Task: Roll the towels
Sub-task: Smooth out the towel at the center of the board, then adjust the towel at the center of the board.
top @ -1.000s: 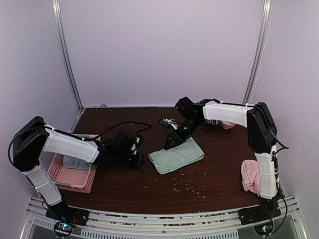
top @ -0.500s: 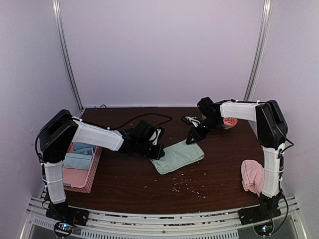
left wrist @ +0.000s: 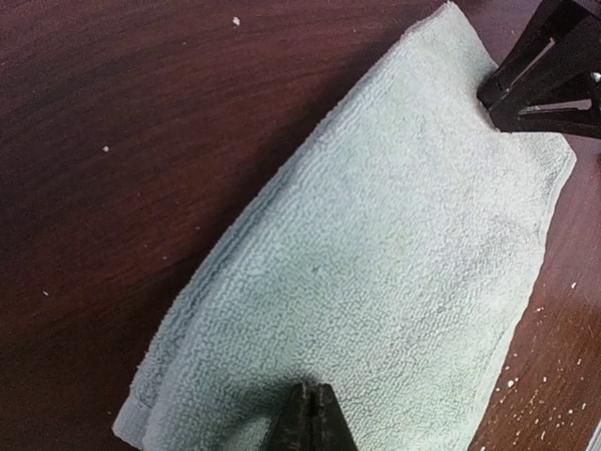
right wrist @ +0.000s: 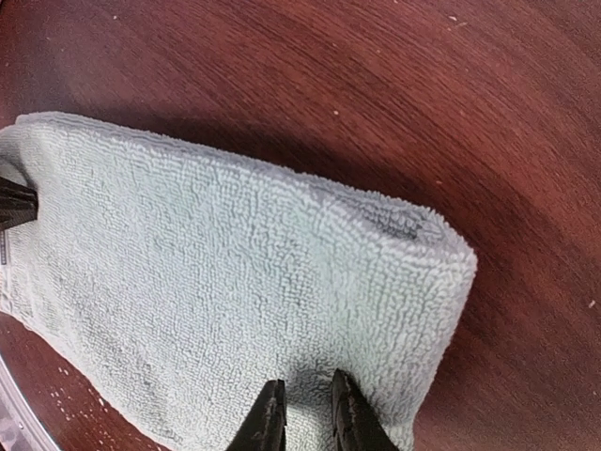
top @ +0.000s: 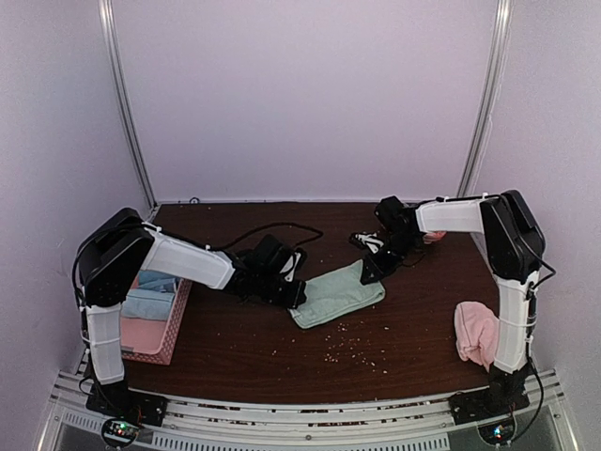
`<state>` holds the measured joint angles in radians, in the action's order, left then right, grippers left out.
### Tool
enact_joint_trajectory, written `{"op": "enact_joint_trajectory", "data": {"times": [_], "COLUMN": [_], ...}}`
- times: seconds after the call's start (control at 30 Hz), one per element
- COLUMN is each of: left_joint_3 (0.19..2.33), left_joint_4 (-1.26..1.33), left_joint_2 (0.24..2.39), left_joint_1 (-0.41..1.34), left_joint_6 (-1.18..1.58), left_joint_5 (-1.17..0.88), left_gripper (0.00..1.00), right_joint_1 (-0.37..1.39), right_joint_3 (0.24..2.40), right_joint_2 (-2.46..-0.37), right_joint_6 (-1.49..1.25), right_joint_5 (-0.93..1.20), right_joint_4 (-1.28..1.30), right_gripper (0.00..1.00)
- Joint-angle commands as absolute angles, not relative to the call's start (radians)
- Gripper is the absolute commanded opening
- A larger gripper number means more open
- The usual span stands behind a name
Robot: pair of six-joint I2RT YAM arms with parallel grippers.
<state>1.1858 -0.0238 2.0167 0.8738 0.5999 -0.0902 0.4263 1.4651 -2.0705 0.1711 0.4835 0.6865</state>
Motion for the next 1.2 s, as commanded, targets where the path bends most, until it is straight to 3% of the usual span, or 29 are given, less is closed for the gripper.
{"op": "enact_joint_trajectory", "data": {"times": [0.0, 0.17, 0.37, 0.6, 0.9, 1.17], "left_joint_3": [1.158, 1.207, 1.39, 1.308, 1.236, 1.309], "left_joint_4": [-0.048, -0.052, -0.169, -0.045, 0.0, -0.202], "left_joint_2": [2.057, 2.047, 2.039, 1.954, 2.016, 2.098], "left_joint_1": [0.831, 0.799, 0.789, 0.834, 0.897, 0.879], "left_joint_6": [0.568, 0.442, 0.312, 0.325, 0.404, 0.359], "left_joint_5": [-0.052, -0.021, -0.001, -0.162, -0.226, -0.08], "left_gripper": [0.0, 0.0, 0.0, 0.0, 0.0, 0.0], "right_joint_1": [0.422, 0.428, 0.455, 0.383, 0.351, 0.347], "right_joint_3": [1.391, 1.33, 1.329, 1.412, 1.433, 1.412], "right_joint_2": [-2.012, -1.963, -1.852, -1.719, -1.903, -2.0], "right_joint_6": [0.122, 0.175, 0.263, 0.24, 0.284, 0.256], "right_joint_5": [0.297, 0.368, 0.727, 0.54, 0.503, 0.41], "right_joint_4": [0.681, 0.747, 0.889, 0.789, 0.737, 0.682], "right_gripper": [0.18, 0.19, 0.2, 0.26, 0.21, 0.19]}}
